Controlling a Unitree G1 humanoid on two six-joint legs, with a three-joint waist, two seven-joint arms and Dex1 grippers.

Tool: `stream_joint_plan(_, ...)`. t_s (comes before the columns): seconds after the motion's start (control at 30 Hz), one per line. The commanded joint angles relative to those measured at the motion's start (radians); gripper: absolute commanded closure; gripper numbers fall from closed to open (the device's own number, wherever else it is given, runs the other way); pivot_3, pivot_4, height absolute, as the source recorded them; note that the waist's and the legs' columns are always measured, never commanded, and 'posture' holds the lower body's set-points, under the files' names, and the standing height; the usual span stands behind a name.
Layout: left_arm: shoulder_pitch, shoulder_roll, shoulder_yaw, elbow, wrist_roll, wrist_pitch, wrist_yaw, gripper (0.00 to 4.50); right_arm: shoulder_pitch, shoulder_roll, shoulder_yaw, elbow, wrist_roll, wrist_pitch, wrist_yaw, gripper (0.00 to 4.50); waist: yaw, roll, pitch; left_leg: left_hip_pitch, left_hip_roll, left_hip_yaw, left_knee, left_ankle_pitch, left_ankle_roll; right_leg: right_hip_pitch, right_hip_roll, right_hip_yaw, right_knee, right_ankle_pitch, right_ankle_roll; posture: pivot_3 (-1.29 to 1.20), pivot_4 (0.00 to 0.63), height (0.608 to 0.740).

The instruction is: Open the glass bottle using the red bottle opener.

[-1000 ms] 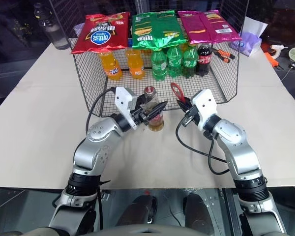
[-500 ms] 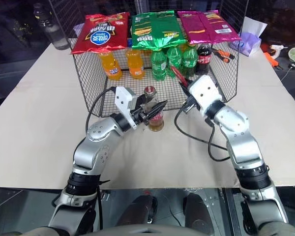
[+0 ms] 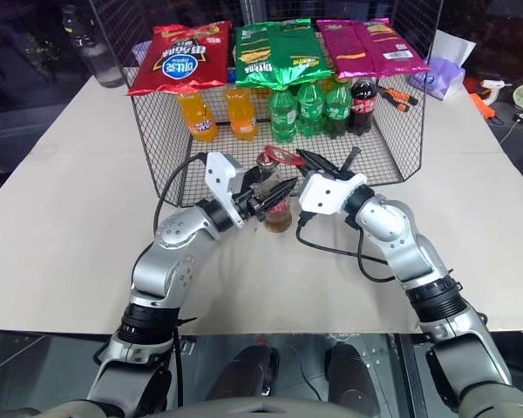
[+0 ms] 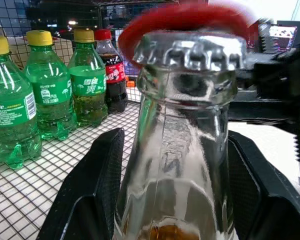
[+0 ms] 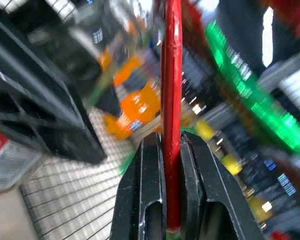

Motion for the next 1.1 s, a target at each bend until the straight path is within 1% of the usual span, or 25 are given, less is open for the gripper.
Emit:
stream_joint_plan(0.03,-0.006,-0.011,-0.017,0.006,-0.002,-0.014,0.001,2.02,-0.018,0.0,-0.008,-0.006,-0.043,-0.078,-0.045,4.5,0.001,0.0,0.0,0.0,0.0,0.0,0.0,0.0,0.0,0.0,0.0,0.0,0.0,0.0,0.0,0.0,0.15,0.74)
stream_joint_plan(0.2,-0.004,-0.015,-0.016,0.007,-0.004,-0.023,-0.002,2.02,-0.009,-0.017,0.01,0.031,-0.09,-0.106,-0.04,4.5,0.002,0.0,0.0,0.0,0.0,0.0,0.0,0.0,0.0,0.0,0.0,0.0,0.0,0.0,0.0,0.0,0.15,0.74)
stream_joint_plan(0.3,0.001,-0.016,-0.018,0.014,0.0,-0.036,-0.006,2.02,-0.005,-0.019,0.037,0.046,-0.082,-0.115,0.004,4.5,0.002,0.0,0.0,0.0,0.0,0.0,0.0,0.0,0.0,0.0,0.0,0.0,0.0,0.0,0.0,0.0,0.15,0.74)
stream_joint_plan(0.43,0.005,-0.018,-0.016,0.017,0.0,-0.045,-0.007,2.02,-0.013,-0.006,0.046,0.044,-0.073,-0.119,0.023,4.5,0.002,0.0,0.0,0.003,0.0,0.0,0.0,0.0,0.0,0.003,0.0,0.0,0.0,0.0,0.0,0.0,0.15,0.74)
stream_joint_plan(0.6,0.007,-0.023,-0.018,0.019,0.001,-0.052,-0.006,2.02,-0.004,0.03,0.098,0.062,0.024,-0.126,0.133,4.5,0.001,0.0,0.0,0.004,0.0,0.0,0.0,0.0,0.0,0.005,0.0,0.0,0.0,0.0,0.0,0.0,0.15,0.74)
stream_joint_plan(0.7,0.007,-0.025,-0.019,0.021,0.003,-0.053,-0.005,2.02,0.021,0.054,0.118,0.073,0.079,-0.106,0.19,4.5,0.002,0.0,0.0,0.01,0.0,0.0,-0.002,0.0,0.0,0.009,0.0,0.001,-0.001,0.0,0.0,0.0,0.15,0.74)
stream_joint_plan(0.83,0.005,-0.027,-0.017,0.024,0.005,-0.054,-0.003,2.02,0.028,0.07,0.128,0.116,0.029,-0.135,0.158,4.5,0.001,0.001,-0.001,0.017,0.0,-0.001,-0.003,0.0,0.0,0.018,0.0,-0.001,-0.005,0.0,0.0,0.0,0.15,0.74)
stream_joint_plan(1.03,0.004,-0.03,-0.02,0.025,0.007,-0.053,-0.002,2.02,0.0,0.104,0.136,0.202,-0.064,-0.166,0.083,4.5,-0.001,0.002,-0.002,0.021,0.001,0.0,-0.005,0.0,0.0,0.021,0.001,0.0,-0.005,0.0,0.0,0.0,0.15,0.74)
stream_joint_plan(1.1,0.001,-0.03,-0.022,0.028,0.008,-0.052,-0.003,2.02,-0.021,0.117,0.141,0.236,-0.082,-0.18,0.075,4.5,-0.003,0.002,-0.002,0.026,0.001,0.001,-0.008,0.0,0.0,0.025,0.001,0.001,-0.006,0.0,0.0,0.0,0.15,0.74)
